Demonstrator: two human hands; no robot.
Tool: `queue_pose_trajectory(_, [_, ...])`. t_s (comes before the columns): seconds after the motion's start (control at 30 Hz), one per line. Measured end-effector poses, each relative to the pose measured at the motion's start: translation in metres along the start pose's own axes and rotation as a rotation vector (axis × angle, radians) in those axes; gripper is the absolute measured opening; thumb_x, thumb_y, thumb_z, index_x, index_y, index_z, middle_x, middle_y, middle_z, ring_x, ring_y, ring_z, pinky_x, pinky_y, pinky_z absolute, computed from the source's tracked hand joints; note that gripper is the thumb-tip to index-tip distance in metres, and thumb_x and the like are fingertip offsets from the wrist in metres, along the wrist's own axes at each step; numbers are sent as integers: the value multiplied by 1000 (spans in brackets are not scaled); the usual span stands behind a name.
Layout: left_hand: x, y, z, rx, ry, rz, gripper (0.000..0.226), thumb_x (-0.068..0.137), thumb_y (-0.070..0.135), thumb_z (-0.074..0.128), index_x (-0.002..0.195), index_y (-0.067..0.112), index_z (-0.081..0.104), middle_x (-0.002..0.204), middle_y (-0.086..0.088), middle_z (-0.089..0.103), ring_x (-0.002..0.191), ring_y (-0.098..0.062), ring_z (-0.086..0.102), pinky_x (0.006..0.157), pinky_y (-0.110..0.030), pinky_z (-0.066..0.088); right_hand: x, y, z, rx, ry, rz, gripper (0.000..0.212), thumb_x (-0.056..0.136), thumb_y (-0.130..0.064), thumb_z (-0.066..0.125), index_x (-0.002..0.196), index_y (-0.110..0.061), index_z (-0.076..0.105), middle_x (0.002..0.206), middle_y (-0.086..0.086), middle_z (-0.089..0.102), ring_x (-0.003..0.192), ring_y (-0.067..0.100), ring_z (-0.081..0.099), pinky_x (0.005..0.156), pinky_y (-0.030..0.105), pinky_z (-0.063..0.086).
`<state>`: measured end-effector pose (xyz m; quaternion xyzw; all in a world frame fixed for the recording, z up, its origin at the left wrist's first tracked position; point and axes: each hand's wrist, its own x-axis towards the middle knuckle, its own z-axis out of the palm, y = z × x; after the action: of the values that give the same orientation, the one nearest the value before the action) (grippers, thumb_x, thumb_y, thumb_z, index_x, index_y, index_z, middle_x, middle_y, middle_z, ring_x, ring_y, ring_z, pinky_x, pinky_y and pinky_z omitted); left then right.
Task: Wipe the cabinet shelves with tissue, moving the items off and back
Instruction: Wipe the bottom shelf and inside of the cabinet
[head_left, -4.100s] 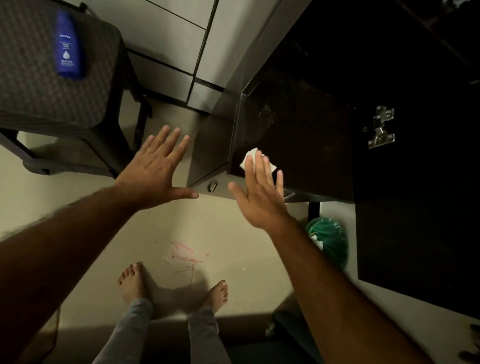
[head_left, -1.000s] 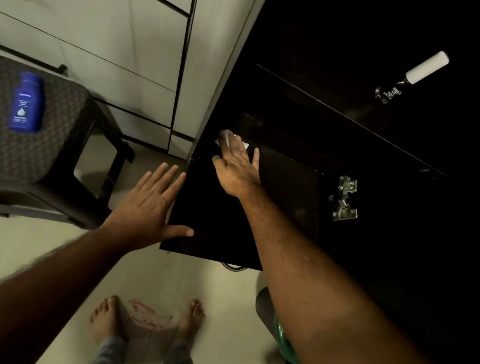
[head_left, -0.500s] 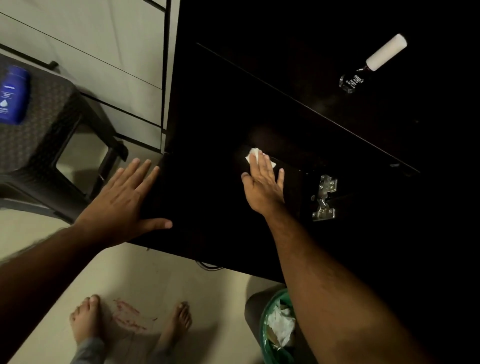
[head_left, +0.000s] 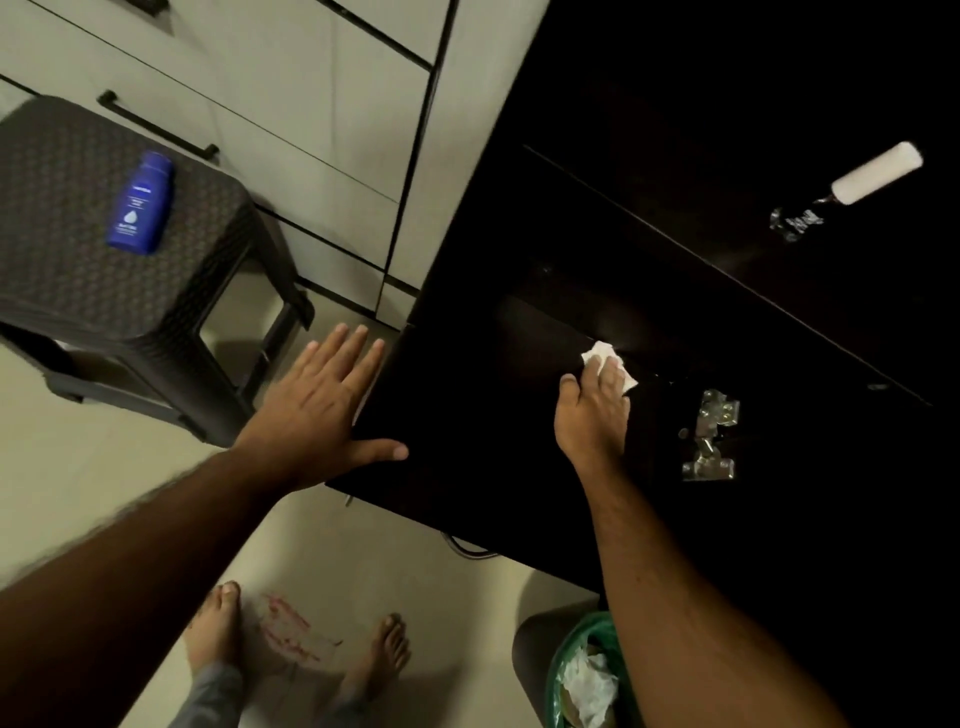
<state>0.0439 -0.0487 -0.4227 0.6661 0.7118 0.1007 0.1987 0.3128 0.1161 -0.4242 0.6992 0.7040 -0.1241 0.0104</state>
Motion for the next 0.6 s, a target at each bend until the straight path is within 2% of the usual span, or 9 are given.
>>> queue_pose_trajectory(0.07, [0,-6,0,10,-9,-3,117,63,96,15,150,22,-13,159,-5,-14,146,-19,-20,116,-34,-12,2,-14,6,-60,-16,24,56,100,-33,29,153,-15,24,163,10,3,150,23,-2,119,48,11])
queue_pose_trajectory(0.17, [-1,-16,0,3,-32,-8,117,61,96,12,149,23,-17,157,-2,-21,144,-17,-25,114,-33,-16,3,-50,4,-38,-60,-11,59,100,-30,33,155,-20,15,163,9,-1,150,21,-3,119,48,6])
queue_pose_trajectory(0.33, [-5,-34,-5,8,-54,11,120,60,97,11,150,22,-13,158,-3,-18,146,-18,-22,117,-35,-11,0,-113,3,-36,-139,-60,62,99,-29,35,155,-21,10,162,10,-3,149,23,-4,118,50,5])
queue_pose_trajectory(0.43, [-7,-47,-9,35,-69,16,120,61,97,11,150,20,-11,160,-6,-14,147,-21,-18,119,-38,-7,-5,-147,4,-5,-218,-140,65,97,-27,36,155,-23,6,163,6,-9,149,19,-10,119,49,-4])
queue_pose_trajectory(0.6, [-12,-62,-15,53,-83,17,120,60,97,10,151,21,-9,160,-5,-13,147,-21,-17,119,-39,-5,-4,-168,-2,61,-343,-240,77,88,-4,43,156,-17,10,163,0,-10,148,11,-12,120,45,-9])
